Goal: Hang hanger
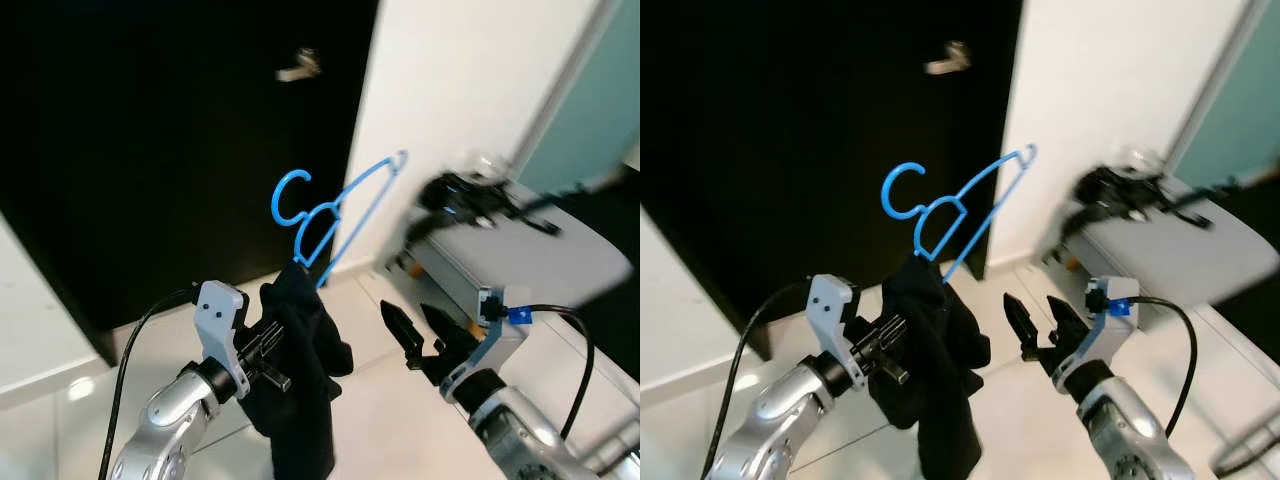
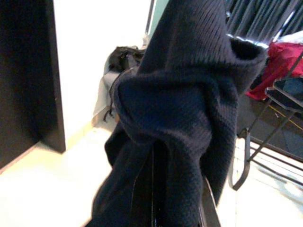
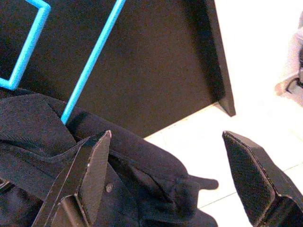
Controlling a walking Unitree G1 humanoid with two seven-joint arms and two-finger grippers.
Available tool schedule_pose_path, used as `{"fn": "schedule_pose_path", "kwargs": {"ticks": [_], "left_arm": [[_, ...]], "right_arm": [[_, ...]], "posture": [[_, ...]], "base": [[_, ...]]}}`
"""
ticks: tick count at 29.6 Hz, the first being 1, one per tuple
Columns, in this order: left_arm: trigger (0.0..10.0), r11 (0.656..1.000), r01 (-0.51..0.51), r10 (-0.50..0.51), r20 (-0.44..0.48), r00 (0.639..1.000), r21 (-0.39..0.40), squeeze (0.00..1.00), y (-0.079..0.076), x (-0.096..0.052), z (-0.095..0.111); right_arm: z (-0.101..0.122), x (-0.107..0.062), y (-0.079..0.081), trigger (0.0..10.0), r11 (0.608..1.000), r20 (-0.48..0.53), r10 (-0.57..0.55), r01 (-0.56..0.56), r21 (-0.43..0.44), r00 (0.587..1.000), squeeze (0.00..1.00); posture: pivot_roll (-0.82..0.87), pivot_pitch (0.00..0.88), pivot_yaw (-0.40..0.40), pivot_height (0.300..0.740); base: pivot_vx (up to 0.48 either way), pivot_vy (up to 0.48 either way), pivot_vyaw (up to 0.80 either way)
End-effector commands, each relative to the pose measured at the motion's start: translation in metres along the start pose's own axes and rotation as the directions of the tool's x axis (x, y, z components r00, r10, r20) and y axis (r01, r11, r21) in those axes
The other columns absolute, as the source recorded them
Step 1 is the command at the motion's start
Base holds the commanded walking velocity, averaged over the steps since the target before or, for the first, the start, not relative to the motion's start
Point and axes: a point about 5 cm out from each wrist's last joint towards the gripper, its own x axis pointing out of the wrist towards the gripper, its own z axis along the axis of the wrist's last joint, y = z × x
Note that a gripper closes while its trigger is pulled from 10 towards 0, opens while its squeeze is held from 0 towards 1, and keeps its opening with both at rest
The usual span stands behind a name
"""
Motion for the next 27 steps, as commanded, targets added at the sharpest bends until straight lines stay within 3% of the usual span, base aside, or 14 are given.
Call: {"fn": "schedule_pose_path", "kwargs": {"ticks": [1, 8, 11, 13, 15, 18, 20, 21, 22, 23, 24, 25, 26, 27], "left_arm": [[10.0, 1.0, 0.003, -0.004, 0.027, 1.0, 0.022, 0.0, -0.003, 0.004, 0.006], [10.0, 0.987, 0.079, -0.088, 0.059, 0.994, 0.143, 0.0, 0.009, 0.01, 0.033], [10.0, 0.953, 0.184, -0.207, 0.072, 0.976, 0.241, 0.0, 0.019, 0.013, 0.062], [10.0, 0.953, 0.184, -0.207, 0.072, 0.976, 0.241, 0.0, 0.019, 0.013, 0.062], [10.0, 0.931, 0.23, -0.26, 0.076, 0.962, 0.283, 0.0, 0.024, 0.015, 0.077], [10.0, 0.788, 0.44, -0.49, 0.006, 0.872, 0.43, 0.0, 0.027, 0.011, 0.124], [10.0, 0.788, 0.44, -0.49, 0.006, 0.872, 0.43, 0.0, 0.027, 0.011, 0.124], [10.0, 0.714, 0.511, -0.554, -0.061, 0.831, 0.478, 0.0, 0.028, 0.01, 0.137], [10.0, 0.714, 0.511, -0.554, -0.061, 0.831, 0.478, 0.0, 0.028, 0.01, 0.137], [10.0, 0.656, 0.558, -0.59, -0.117, 0.799, 0.509, 0.0, 0.029, 0.009, 0.147], [10.0, 0.656, 0.558, -0.59, -0.117, 0.799, 0.509, 0.0, 0.029, 0.009, 0.147], [10.0, 0.6, 0.589, -0.616, -0.157, 0.772, 0.542, 0.0, 0.031, 0.009, 0.161], [10.0, 0.6, 0.589, -0.616, -0.157, 0.772, 0.542, 0.0, 0.031, 0.009, 0.161], [10.0, 0.552, 0.604, -0.632, -0.183, 0.753, 0.575, 0.0, 0.032, 0.01, 0.176]], "right_arm": [[0.0, -0.002, -0.001, 10.0, 1.0, -0.005, -0.014, 0.013, -0.006, 1.0, 0.0], [0.004, -0.005, -0.005, 10.0, 1.0, -0.012, -0.003, 0.003, -0.008, 1.0, 0.0], [0.012, -0.007, -0.012, 10.0, 0.999, 0.002, 0.047, -0.047, 0.007, 0.999, 0.0], [0.012, -0.007, -0.012, 10.0, 0.999, 0.002, 0.047, -0.047, 0.007, 0.999, 0.0], [0.017, -0.008, -0.017, 10.0, 0.997, 0.009, 0.077, -0.077, 0.014, 0.997, 0.0], [0.038, -0.02, -0.029, 10.0, 0.978, 0.094, 0.191, -0.197, 0.064, 0.977, 0.0], [0.038, -0.02, -0.029, 10.0, 0.978, 0.094, 0.191, -0.197, 0.064, 0.977, 0.0], [0.043, -0.026, -0.028, 10.0, 0.954, 0.15, 0.258, -0.277, 0.119, 0.954, 0.0], [0.043, -0.026, -0.028, 10.0, 0.954, 0.15, 0.258, -0.277, 0.119, 0.954, 0.0], [0.045, -0.031, -0.025, 10.0, 0.926, 0.189, 0.32, -0.348, 0.144, 0.929, 0.0], [0.045, -0.031, -0.025, 10.0, 0.926, 0.189, 0.32, -0.348, 0.144, 0.929, 0.0], [0.045, -0.037, -0.022, 10.0, 0.899, 0.201, 0.378, -0.41, 0.154, 0.904, 0.0], [0.045, -0.037, -0.022, 10.0, 0.899, 0.201, 0.378, -0.41, 0.154, 0.904, 0.0], [0.045, -0.041, -0.02, 10.0, 0.877, 0.203, 0.421, -0.454, 0.159, 0.884, 0.0]], "posture": [[-0.04, 0.115, -0.029, 0.74], [-0.04, 0.108, -0.033, 0.74], [-0.03, 0.102, -0.033, 0.74], [-0.03, 0.102, -0.033, 0.74], [-0.03, 0.1, -0.031, 0.74], [-0.03, 0.092, -0.019, 0.74], [-0.03, 0.092, -0.019, 0.74], [-0.02, 0.096, -0.018, 0.74], [-0.02, 0.096, -0.018, 0.74], [-0.02, 0.096, -0.018, 0.74], [-0.02, 0.096, -0.018, 0.74], [-0.01, 0.098, -0.012, 0.74], [-0.01, 0.098, -0.012, 0.74], [0.0, 0.1, -0.009, 0.74]], "base": [[0.0, 0.0, -0.76], [0.0, 0.0, -0.76], [0.0, 0.0, -0.76], [0.0, 0.0, -0.76], [0.0, 0.0, -0.76], [0.0, 0.0, -0.76], [0.0, 0.0, -0.76], [0.0, 0.0, -0.74], [0.0, 0.0, -0.74], [0.0, 0.0, 0.0], [0.0, 0.0, 0.0], [0.0, 0.0, 0.0], [0.0, 0.0, 0.0], [0.0, 0.0, 0.0]]}}
